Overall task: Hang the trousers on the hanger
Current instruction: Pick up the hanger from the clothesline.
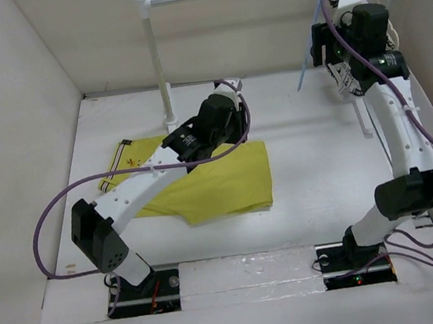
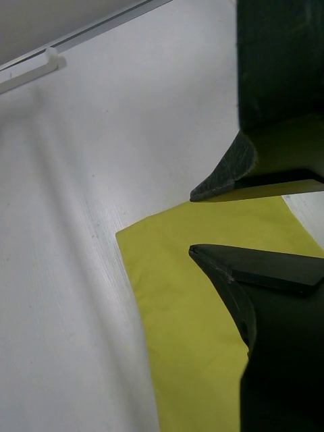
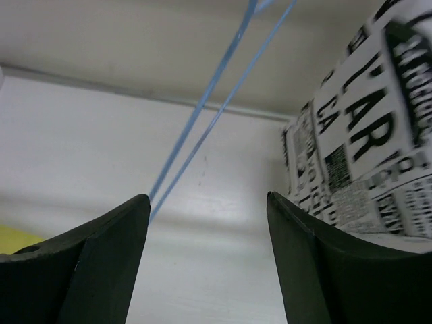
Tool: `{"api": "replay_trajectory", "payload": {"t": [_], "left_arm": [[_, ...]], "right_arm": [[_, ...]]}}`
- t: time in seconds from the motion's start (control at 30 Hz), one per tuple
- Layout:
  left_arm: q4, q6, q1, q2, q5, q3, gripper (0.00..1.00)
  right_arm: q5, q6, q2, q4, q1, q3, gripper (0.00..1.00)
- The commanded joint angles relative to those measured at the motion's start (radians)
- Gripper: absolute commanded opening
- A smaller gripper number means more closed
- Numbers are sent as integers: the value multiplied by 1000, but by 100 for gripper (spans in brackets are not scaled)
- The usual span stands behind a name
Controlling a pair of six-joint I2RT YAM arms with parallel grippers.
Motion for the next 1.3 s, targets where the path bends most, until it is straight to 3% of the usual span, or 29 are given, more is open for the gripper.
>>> {"api": "replay_trajectory", "payload": {"t": [0.0,0.23,0.3,0.43,0.63,0.67,0.73,0.8,0.83,0.87,0.9,1.0,1.27], "left_arm": [[24,-8,20,-16,12,-39,28],[35,-45,20,-54,8,-130,28],[38,-59,20,-71,0,-156,28],[38,-65,20,-80,-3,-161,28],[33,-71,20,-81,-11,-168,28],[35,-73,20,-79,-8,-168,28],[35,-76,20,-77,4,-173,28],[36,-82,20,-73,14,-173,28],[35,-83,20,-70,14,-173,28],[35,-85,20,-73,14,-173,28],[35,-86,20,-71,15,-173,28],[35,-85,20,-73,14,-174,28],[30,-94,20,-96,1,-194,28]], "right_arm": [[-85,57,-4,94,-1,-70,75],[-332,263,-11,430,-102,-309,65],[-333,295,-30,476,-102,-347,60],[-343,291,-39,464,-102,-344,62],[-248,287,-182,484,-65,-423,60],[-239,290,-192,484,-65,-433,58],[-207,303,-229,496,-47,-453,34],[-185,324,-246,527,-47,-485,23],[-172,332,-251,528,-38,-489,22],[-181,335,-243,535,-38,-489,23],[-202,337,-226,536,-38,-473,40],[-244,332,-134,463,-38,-380,67],[-72,337,-87,432,-27,-364,70]]}}
